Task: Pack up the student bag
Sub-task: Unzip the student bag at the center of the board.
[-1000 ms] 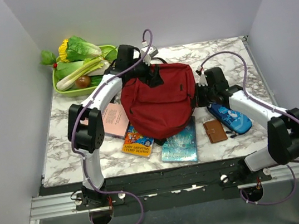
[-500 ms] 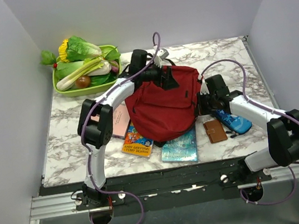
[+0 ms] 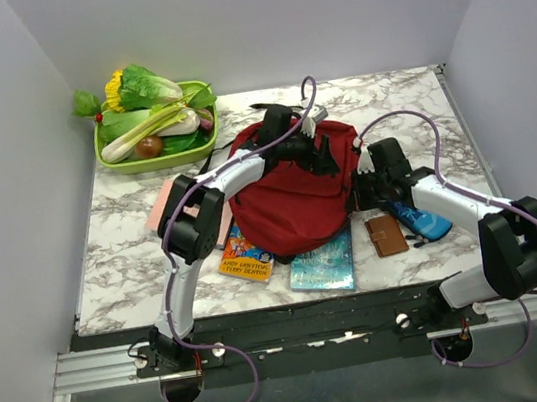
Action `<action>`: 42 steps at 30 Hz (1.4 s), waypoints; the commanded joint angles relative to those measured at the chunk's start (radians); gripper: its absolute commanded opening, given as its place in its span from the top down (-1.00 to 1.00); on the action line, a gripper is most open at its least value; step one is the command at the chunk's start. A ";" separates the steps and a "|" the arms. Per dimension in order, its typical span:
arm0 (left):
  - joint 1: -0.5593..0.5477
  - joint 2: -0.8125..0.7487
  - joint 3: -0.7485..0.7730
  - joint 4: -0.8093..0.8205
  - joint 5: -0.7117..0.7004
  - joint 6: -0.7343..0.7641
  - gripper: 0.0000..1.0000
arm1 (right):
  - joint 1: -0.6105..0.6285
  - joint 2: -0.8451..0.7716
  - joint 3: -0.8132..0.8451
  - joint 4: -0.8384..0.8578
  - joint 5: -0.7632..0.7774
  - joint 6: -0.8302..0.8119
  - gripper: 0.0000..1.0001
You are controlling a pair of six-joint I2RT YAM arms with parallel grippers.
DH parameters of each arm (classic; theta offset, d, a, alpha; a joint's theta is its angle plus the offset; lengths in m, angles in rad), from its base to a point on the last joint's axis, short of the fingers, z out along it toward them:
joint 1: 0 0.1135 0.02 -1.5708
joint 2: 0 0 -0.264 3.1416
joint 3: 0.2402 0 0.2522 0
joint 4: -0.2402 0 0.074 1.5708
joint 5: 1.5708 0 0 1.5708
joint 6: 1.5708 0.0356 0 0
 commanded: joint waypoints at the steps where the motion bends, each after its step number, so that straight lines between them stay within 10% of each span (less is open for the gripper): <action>1: -0.009 0.045 0.022 0.006 -0.106 0.012 -0.57 | 0.019 -0.022 -0.023 0.026 -0.076 0.013 0.99; 42: -0.026 0.056 -0.054 0.187 0.055 -0.166 0.06 | 0.047 -0.016 -0.013 0.074 -0.137 0.018 0.99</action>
